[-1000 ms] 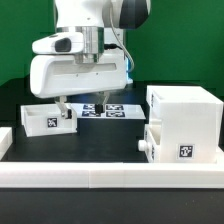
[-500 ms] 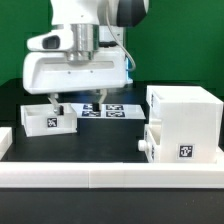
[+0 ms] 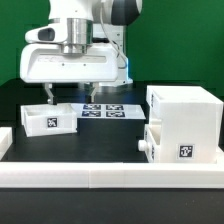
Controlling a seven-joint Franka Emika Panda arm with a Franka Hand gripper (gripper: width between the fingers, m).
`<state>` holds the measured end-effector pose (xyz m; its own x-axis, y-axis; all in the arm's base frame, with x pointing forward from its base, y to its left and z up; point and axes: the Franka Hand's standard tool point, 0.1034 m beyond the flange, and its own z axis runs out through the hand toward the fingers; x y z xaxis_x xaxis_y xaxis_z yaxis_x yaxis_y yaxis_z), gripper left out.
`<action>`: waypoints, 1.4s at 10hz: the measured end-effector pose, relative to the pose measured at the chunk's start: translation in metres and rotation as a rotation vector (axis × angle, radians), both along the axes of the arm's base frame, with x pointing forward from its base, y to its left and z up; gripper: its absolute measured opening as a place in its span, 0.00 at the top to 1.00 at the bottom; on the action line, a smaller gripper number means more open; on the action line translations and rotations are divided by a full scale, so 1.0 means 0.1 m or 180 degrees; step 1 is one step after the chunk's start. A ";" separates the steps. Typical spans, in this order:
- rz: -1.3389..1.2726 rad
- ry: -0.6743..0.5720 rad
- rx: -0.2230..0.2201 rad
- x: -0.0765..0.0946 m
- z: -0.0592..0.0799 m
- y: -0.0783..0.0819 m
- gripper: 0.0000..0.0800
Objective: Assemble drawer
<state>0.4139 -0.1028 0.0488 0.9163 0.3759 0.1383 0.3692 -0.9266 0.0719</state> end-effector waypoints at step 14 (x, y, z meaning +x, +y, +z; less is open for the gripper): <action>-0.0170 0.0409 0.0145 -0.44 -0.45 0.04 0.19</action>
Offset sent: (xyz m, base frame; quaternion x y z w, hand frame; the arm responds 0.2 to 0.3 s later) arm 0.0000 0.0000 0.0000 0.0000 0.0000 0.0000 1.0000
